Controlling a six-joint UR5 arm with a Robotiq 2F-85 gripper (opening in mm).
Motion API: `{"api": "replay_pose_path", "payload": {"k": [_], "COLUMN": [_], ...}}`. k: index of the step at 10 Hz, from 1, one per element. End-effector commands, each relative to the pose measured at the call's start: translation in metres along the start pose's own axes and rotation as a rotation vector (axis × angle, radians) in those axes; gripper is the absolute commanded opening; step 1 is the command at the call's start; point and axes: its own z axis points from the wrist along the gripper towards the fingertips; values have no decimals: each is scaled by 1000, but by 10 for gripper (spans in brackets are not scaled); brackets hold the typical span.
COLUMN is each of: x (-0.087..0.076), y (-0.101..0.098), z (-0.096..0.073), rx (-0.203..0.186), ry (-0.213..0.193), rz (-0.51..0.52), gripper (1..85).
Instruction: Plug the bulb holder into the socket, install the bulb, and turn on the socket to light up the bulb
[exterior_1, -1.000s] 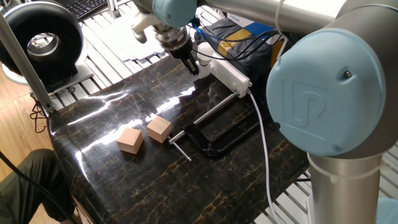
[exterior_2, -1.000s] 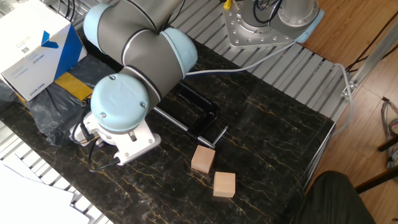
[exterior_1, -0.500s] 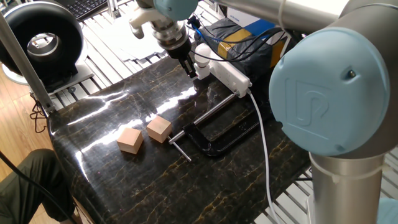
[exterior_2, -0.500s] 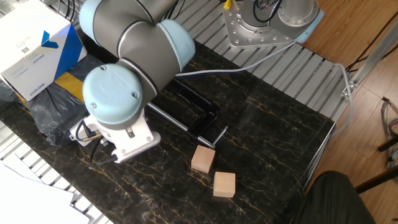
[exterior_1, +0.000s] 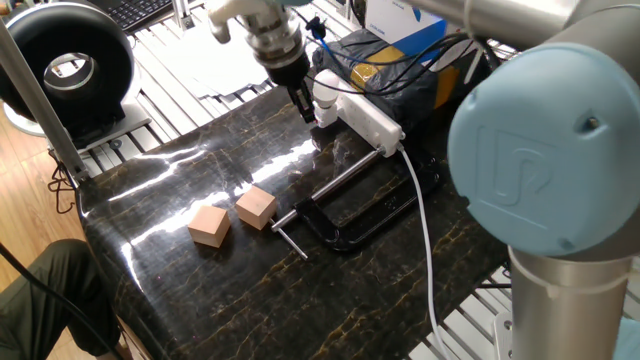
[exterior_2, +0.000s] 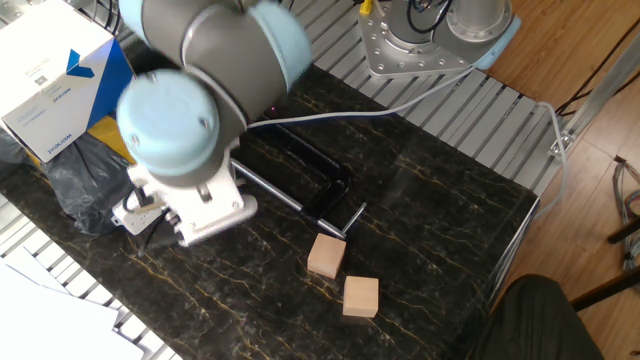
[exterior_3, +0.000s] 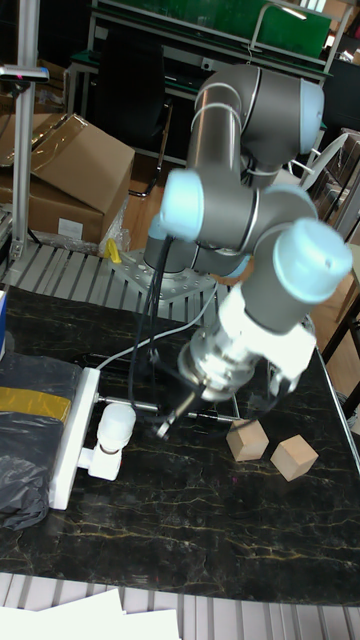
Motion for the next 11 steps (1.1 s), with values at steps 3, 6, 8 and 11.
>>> {"api": "replay_pose_path", "payload": {"k": [3,6,8,11], "x": [31,44,29,27], "y": [46,36,32,26], "z": [-23,-19,-16,-12], "rx": [-88,-60,-40,-30], "ry": [47,108,60,64], "rz": [-10,-9,19,20], "gripper": [10,10,10,10]}}
